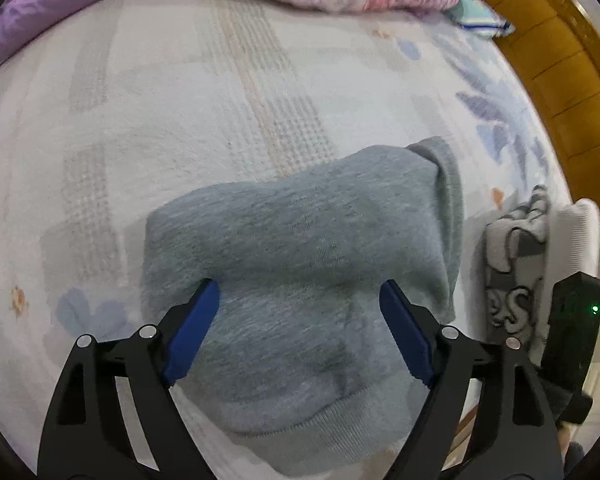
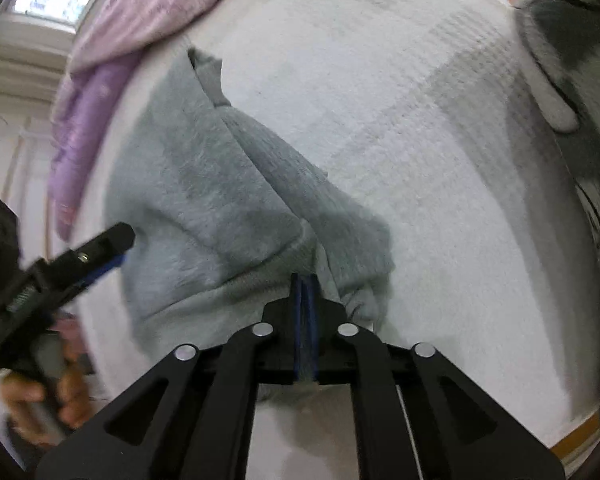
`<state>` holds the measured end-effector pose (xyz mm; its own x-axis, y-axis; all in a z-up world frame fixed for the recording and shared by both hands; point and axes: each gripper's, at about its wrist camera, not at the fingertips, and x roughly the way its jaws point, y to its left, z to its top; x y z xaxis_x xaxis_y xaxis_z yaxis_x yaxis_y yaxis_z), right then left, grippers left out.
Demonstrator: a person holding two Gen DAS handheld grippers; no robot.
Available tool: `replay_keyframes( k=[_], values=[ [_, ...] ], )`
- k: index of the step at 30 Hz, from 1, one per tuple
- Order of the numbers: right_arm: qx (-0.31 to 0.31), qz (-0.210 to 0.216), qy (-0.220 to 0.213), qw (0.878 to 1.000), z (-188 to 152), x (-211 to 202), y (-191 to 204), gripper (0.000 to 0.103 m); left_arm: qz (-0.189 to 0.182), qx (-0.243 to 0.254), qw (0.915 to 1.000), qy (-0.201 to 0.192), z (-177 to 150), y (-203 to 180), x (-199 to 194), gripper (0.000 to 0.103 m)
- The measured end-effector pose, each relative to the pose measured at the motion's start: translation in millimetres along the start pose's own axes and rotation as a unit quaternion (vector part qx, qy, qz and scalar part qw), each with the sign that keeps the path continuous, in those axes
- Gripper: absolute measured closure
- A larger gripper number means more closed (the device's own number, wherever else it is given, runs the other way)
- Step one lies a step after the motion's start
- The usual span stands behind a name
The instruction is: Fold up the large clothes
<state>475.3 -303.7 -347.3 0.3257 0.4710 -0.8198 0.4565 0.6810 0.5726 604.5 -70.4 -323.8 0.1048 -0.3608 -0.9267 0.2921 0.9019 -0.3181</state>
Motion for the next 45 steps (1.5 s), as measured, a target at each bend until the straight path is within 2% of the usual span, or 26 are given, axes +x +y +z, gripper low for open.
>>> replay_keyframes(
  k=[1, 2, 3, 5, 7, 9, 12, 13, 14, 16, 17, 19, 20, 23, 26, 29, 31, 32, 33, 34, 36, 40, 45],
  values=[
    [0.009, 0.011, -0.004, 1.000, -2.3, -4.7, -3.0, 0.069, -0.005, -0.004, 0.9999, -0.008, -4.5, 3.5, -7.2, 0.021],
    [0.019, 0.012, -0.010, 1.000, -4.8, -9.2, -6.1, 0.043, -0.007, -0.011, 0.9997, -0.022, -11.5, 9.6, -18.1, 0.021],
    [0.027, 0.004, -0.023, 0.999, -7.5, -15.4, -11.0, 0.034, -0.004, -0.020, 0.9993, -0.033, -16.0, 14.1, -25.5, 0.021],
    [0.028, 0.017, -0.022, 0.999, -9.1, -17.6, -18.6, 0.033, -0.020, -0.055, 0.9967, -0.056, -27.0, 29.7, -42.4, 0.019],
    [0.050, 0.030, 0.000, 0.998, -11.4, -5.9, -30.5, 0.032, -0.045, -0.114, 0.9896, -0.075, -40.5, 52.7, -53.3, 0.019],
    [0.074, 0.068, 0.036, 0.994, -15.1, 12.6, -42.6, 0.032, -0.060, -0.153, 0.9836, -0.073, -51.4, 71.6, -49.9, 0.019],
    [0.083, 0.079, 0.047, 0.992, -20.9, 19.7, -45.6, 0.030, -0.084, -0.196, 0.9759, -0.046, -61.5, 86.4, -32.7, 0.019],
    [0.082, 0.080, 0.045, 0.992, -22.7, 19.4, -46.2, 0.028, -0.105, -0.202, 0.9729, -0.040, -64.7, 86.6, -25.4, 0.019],
    [0.085, 0.080, 0.045, 0.992, -23.1, 20.9, -48.3, 0.023, -0.108, -0.201, 0.9729, -0.037, -66.3, 84.7, -21.1, 0.019],
    [0.082, 0.083, 0.053, 0.992, -26.0, 22.9, -58.2, 0.022, -0.095, -0.181, 0.9785, -0.029, -69.0, 77.5, -5.3, 0.019],
    [0.074, 0.080, 0.054, 0.993, -24.9, 23.6, -58.2, 0.022, -0.097, -0.183, 0.9782, -0.013, -70.8, 76.1, 4.7, 0.020],
    [0.078, 0.089, 0.059, 0.991, -22.0, 26.6, -59.1, 0.020, -0.125, -0.201, 0.9715, 0.002, -75.4, 76.2, 19.4, 0.020],
    [0.079, 0.101, 0.060, 0.990, -20.0, 29.9, -57.7, 0.020, -0.122, -0.207, 0.9707, 0.000, -77.1, 76.3, 22.3, 0.019],
    [0.083, 0.156, 0.073, 0.982, -14.9, 40.9, -52.4, 0.022, -0.140, -0.214, 0.9669, -0.005, -78.4, 79.1, 33.8, 0.017],
    [0.091, 0.162, 0.069, 0.980, -10.6, 53.3, -52.9, 0.018, -0.158, -0.233, 0.9595, 0.001, -78.4, 84.1, 44.9, 0.011],
    [0.105, 0.186, 0.082, 0.973, -9.4, 57.9, -57.4, 0.013, -0.159, -0.234, 0.9591, -0.007, -76.5, 82.3, 50.6, 0.009],
    [0.104, 0.194, 0.081, 0.972, -9.5, 57.4, -57.4, 0.016, -0.160, -0.231, 0.9596, -0.014, -74.3, 77.1, 51.7, 0.009],
    [0.104, 0.203, 0.081, 0.970, -10.5, 55.1, -57.1, 0.033, -0.163, -0.231, 0.9590, -0.016, -71.5, 74.2, 53.2, 0.011],
    [0.109, 0.209, 0.081, 0.968, -10.5, 53.3, -57.0, 0.040, -0.170, -0.232, 0.9576, -0.018, -71.4, 72.5, 53.5, 0.018],
    [0.105, 0.201, 0.078, 0.971, -11.3, 49.0, -55.2, 0.049, -0.168, -0.227, 0.9589, -0.024, -71.3, 70.6, 50.4, 0.020],
    [0.082, 0.180, 0.062, 0.978, -13.1, 31.4, -48.6, 0.060, -0.163, -0.211, 0.9631, -0.036, -71.4, 66.6, 42.2, 0.030],
    [0.007, 0.156, 0.020, 0.987, -13.9, -7.5, -11.1, 0.069, -0.177, -0.213, 0.9587, -0.065, -76.6, 65.9, 18.7, 0.039],
    [-0.060, 0.177, -0.023, 0.982, -7.1, -57.3, 24.9, 0.073, -0.201, -0.211, 0.9507, -0.105, -69.0, 52.3, -16.2, 0.040]
  ],
)
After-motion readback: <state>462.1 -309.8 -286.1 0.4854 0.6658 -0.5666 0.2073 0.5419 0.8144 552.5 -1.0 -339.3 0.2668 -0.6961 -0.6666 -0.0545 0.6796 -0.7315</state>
